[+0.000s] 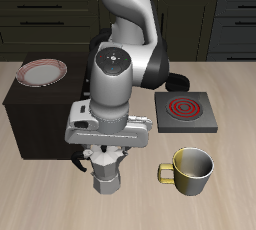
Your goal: Place moka pot on the flat stove and turn off the stove
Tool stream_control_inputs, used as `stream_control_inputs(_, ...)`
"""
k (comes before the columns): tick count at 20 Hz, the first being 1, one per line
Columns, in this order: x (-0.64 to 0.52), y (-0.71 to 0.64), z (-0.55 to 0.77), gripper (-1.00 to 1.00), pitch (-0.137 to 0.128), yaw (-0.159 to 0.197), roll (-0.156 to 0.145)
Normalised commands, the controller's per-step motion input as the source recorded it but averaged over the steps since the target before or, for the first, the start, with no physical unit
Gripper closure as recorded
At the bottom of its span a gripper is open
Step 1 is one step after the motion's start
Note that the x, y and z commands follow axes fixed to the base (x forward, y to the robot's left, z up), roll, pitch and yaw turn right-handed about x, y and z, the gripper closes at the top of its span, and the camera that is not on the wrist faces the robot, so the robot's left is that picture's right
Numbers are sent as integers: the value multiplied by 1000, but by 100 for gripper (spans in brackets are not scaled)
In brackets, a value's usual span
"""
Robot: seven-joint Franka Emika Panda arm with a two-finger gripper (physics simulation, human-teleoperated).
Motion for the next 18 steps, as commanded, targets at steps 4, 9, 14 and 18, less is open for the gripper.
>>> stream_control_inputs(4,-27,-19,34,100,-20,-17,-5)
stream_control_inputs(9,-34,29,123,100,-29,-3,-4)
stream_control_inputs(14,-75,91,188,100,-41,-35,-12)
stream_control_inputs(18,-212,231,219,100,-43,-27,23)
